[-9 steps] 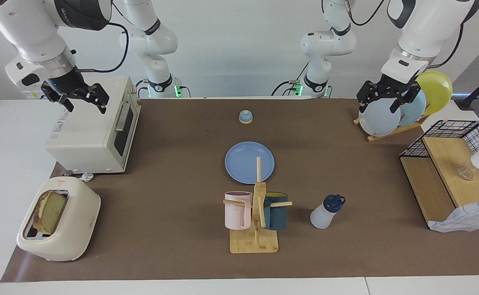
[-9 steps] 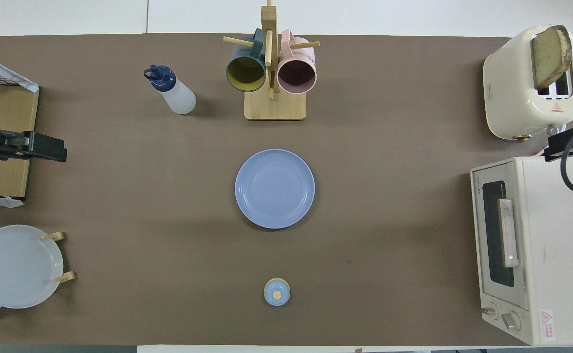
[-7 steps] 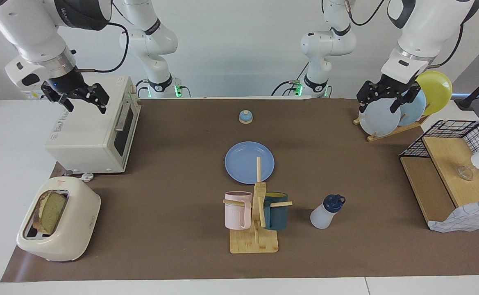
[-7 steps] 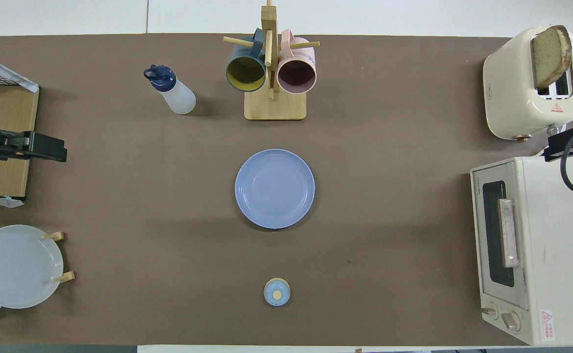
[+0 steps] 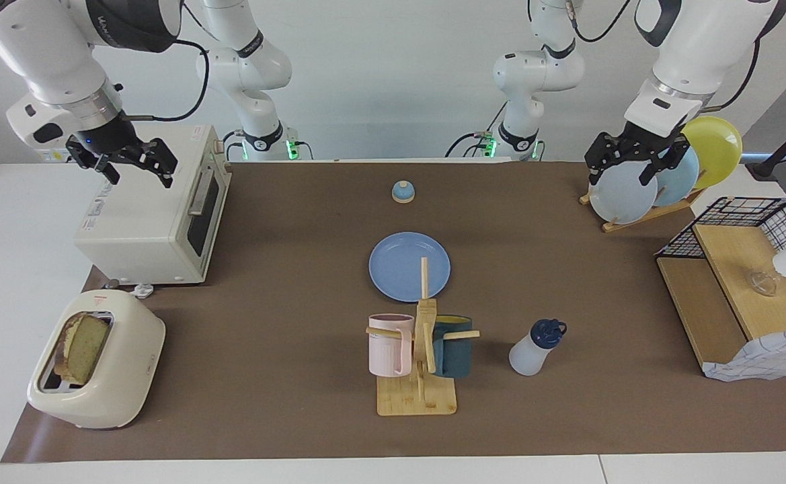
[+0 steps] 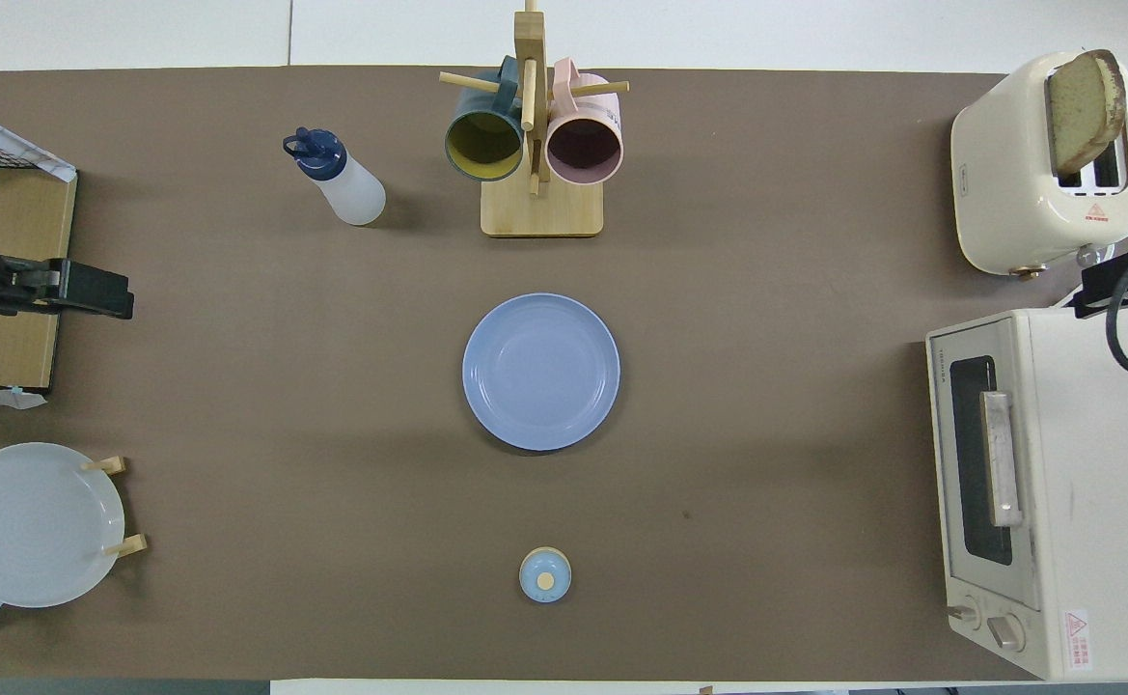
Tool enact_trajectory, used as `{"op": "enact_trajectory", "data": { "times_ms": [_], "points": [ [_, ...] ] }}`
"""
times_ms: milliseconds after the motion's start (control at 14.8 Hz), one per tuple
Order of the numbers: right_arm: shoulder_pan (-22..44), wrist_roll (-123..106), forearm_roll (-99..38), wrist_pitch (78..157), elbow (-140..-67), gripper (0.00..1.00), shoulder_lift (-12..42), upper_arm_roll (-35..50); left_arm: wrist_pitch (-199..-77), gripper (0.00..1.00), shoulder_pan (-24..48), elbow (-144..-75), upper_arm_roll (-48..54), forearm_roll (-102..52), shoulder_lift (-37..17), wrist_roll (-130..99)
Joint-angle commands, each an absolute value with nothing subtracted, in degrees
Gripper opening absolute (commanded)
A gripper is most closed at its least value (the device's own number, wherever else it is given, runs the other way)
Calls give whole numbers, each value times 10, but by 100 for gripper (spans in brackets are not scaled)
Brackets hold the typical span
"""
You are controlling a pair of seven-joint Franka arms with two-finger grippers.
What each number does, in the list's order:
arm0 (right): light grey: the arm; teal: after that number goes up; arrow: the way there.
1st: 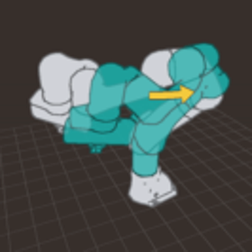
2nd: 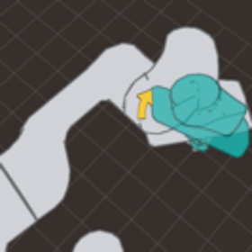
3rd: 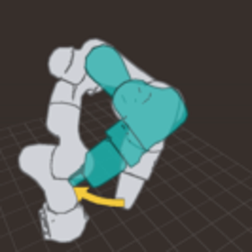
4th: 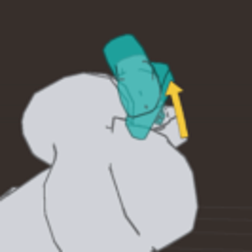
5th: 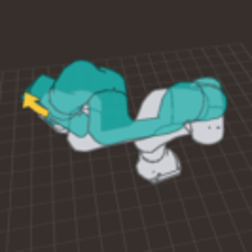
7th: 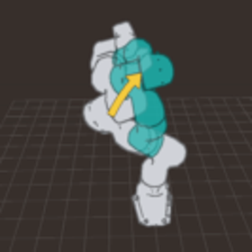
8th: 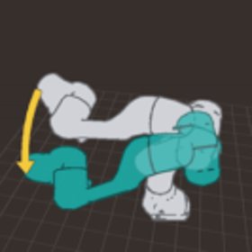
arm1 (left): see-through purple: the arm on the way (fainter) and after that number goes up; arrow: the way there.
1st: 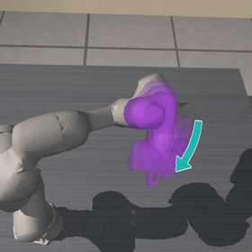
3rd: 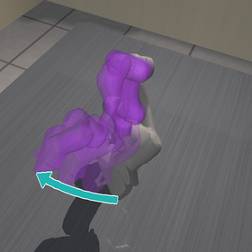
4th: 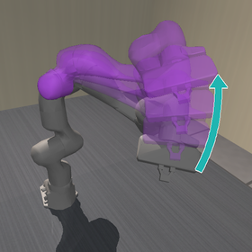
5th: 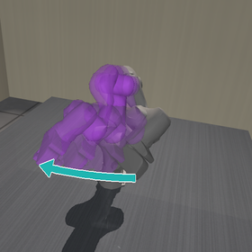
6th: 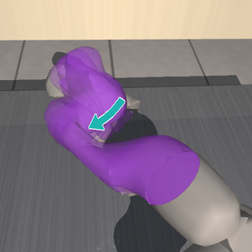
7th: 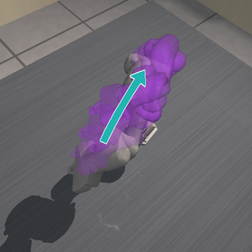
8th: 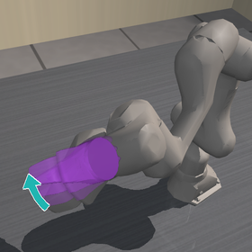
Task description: Put bread on plate and add seasoning
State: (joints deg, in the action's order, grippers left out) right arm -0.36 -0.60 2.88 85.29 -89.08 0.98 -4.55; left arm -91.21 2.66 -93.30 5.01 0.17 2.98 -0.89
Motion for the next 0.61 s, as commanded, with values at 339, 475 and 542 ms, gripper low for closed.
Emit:
{"op": "enact_trajectory", "data": {
  "times_ms": [339, 475, 542],
  "points": [
    [-5, -18, 17, 993, -922, 100, 6, -45, -917, 100, 52, -961, 55, 4, 51, -77],
    [-12, -24, 32, 1058, -939, 100, 6, -47, -948, 100, 54, -986, 55, 3, 59, -77],
    [-18, -39, 53, 1097, -940, 100, 10, -46, -987, 100, 59, -1023, 57, 3, 74, -79]
  ]
}}
